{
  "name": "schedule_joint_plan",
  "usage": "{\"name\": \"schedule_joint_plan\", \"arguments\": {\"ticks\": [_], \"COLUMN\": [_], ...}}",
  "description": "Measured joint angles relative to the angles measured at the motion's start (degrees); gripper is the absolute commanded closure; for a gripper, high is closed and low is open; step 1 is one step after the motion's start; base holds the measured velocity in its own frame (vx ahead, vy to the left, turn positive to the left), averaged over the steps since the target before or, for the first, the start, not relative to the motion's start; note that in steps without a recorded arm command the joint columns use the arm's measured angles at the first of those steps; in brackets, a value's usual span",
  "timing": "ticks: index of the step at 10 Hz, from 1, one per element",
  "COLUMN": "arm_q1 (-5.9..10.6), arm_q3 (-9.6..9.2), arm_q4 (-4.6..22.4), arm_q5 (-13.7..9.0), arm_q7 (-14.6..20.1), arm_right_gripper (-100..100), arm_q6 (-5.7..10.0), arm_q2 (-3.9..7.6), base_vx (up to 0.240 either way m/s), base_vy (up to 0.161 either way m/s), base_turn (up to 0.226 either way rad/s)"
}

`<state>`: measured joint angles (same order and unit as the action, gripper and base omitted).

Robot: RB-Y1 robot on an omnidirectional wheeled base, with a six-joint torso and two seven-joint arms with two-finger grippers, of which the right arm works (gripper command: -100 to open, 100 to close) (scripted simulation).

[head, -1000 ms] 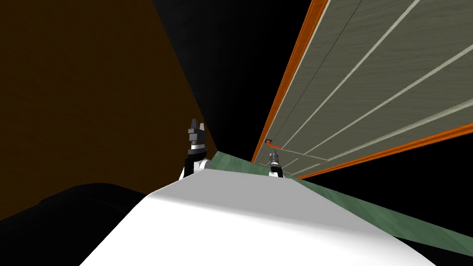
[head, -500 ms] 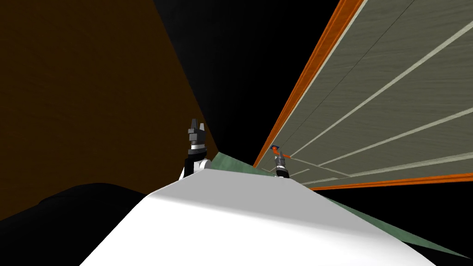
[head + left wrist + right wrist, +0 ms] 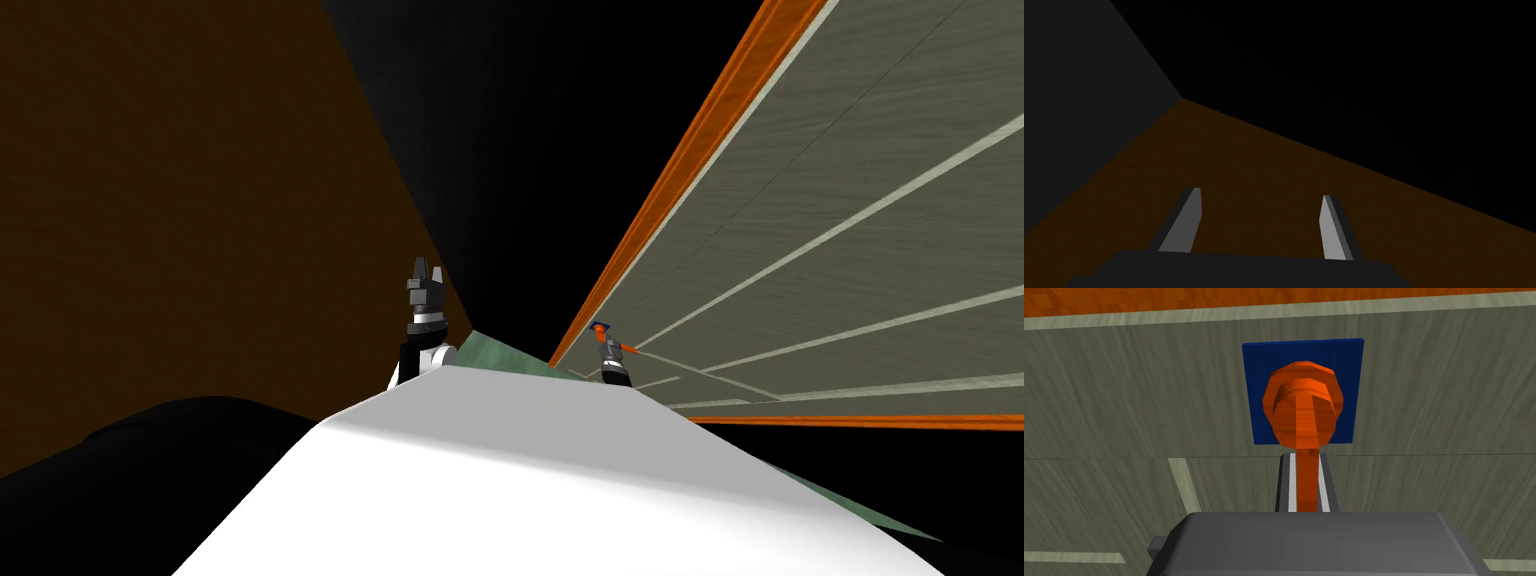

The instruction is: Pull the door open

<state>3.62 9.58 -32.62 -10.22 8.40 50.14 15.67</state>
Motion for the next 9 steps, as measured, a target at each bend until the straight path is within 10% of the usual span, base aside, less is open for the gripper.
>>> {"name": "schedule_joint_plan", "arguments": {"ticks": [9], "arm_q1": [-0.96], "arm_q3": [-1.97], "arm_q4": [-0.3], "arm_q5": [1.2], "arm_q7": [2.2], "arm_right_gripper": [100], "arm_q6": [0.51], "arm_q2": [1.23], "base_vx": [-0.118], "base_vy": [-0.013], "base_turn": [0.059]}}
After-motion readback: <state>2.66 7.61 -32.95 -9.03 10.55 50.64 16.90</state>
